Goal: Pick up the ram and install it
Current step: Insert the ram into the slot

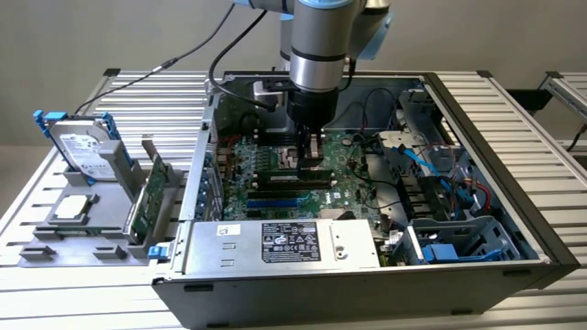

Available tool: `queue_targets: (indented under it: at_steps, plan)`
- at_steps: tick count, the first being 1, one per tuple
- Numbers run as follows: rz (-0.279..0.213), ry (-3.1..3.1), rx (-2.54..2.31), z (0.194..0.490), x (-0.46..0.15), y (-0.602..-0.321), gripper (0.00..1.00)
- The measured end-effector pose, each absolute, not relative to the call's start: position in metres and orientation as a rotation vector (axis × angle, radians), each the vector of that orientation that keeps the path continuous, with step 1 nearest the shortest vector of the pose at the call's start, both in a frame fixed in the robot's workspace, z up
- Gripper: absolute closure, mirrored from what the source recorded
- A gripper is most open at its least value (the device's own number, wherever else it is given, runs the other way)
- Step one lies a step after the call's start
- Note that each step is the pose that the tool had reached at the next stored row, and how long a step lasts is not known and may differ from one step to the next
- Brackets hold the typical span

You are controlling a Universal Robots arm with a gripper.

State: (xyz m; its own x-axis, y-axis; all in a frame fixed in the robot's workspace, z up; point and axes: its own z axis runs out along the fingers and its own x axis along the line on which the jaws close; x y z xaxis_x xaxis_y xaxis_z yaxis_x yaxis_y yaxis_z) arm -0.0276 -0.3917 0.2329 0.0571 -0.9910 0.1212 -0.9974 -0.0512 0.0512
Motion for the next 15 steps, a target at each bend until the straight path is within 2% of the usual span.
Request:
queue_targets:
  at_steps: [15]
  plan:
    - [0.074, -2.103, 2.174, 0.2307, -0.0275, -0.392, 0.87]
